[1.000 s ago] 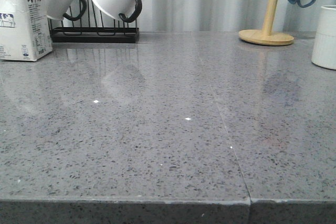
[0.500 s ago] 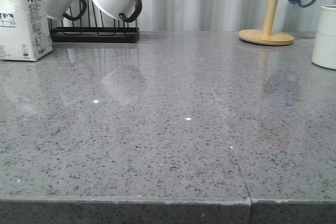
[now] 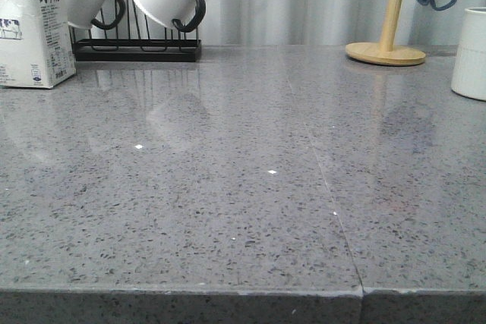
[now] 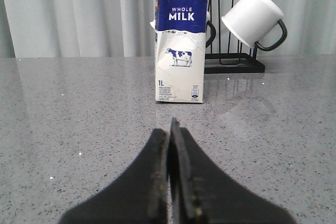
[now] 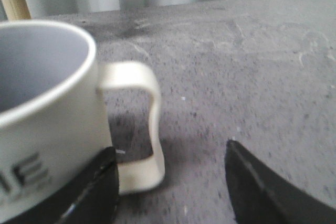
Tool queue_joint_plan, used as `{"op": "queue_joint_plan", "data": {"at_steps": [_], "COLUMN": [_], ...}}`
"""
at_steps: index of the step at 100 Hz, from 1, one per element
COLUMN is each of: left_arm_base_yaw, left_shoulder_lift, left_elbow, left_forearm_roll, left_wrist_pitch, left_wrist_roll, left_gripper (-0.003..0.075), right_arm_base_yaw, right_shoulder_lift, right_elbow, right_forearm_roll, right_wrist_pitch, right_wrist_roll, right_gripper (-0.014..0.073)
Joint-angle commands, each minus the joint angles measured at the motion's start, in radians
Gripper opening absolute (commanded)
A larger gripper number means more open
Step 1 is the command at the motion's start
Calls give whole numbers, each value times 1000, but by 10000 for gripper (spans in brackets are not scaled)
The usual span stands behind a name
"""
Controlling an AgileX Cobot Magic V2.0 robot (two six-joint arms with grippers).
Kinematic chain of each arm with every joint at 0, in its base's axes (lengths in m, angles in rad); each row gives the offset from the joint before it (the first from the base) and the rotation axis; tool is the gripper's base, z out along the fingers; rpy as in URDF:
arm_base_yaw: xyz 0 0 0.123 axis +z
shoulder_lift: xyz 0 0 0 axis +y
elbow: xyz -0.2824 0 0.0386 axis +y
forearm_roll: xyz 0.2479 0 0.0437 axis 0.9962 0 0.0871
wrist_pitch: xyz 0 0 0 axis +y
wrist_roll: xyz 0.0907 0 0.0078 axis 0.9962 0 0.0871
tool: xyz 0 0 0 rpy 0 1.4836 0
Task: Place milk next to cup
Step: 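Reach the right gripper to the white HOME mug handle and grasp it, then lift the mug with the right gripper, carry it toward the table center, lower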
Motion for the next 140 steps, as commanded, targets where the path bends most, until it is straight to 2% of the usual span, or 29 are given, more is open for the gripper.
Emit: {"op": "queue_joint_plan", "data": {"at_steps": [1, 13, 20, 43, 60, 71, 103, 121, 140], "left_arm_base_yaw": [2, 2, 2, 2, 2, 2, 2, 2, 2], "left_shoulder_lift": [-30, -30, -30, -30, -30, -30, -30, -30, -30], "left_elbow": [58, 58, 58, 58, 58, 58, 58, 58, 58], "left_forearm_roll": [-3, -3, -3, -3, -3, -3, -3, -3, -3], "left_wrist_pitch": [-80, -80, -80, -80, -80, -80, -80, -80, -80], "left_wrist_roll": [-3, -3, -3, -3, -3, -3, -3, -3, -3], "left_gripper": [-20, -20, -20, -20, -20, -20, -20, -20, -20], "right_arm_base_yaw": [-7, -7, -7, -7, 8, 52, 336, 495, 548], "right_shoulder_lift": [-8, 27, 37, 37, 13, -47, -140, -93, 23], "right_elbow": [-67, -130, -151, -158, -158, -158, -158, -158, -158], "right_forearm_roll": [-10, -10, -10, -10, -12, -13, -13, -13, -14], "right_wrist_pitch": [-79, -34, -13, 7, 53, 104, 102, 0, -114], "right_wrist_roll": [-7, -7, -7, -7, 44, 72, 72, 70, 70], "right_gripper": [456, 454, 401, -69, -67, -67, -66, -66, -66]}}
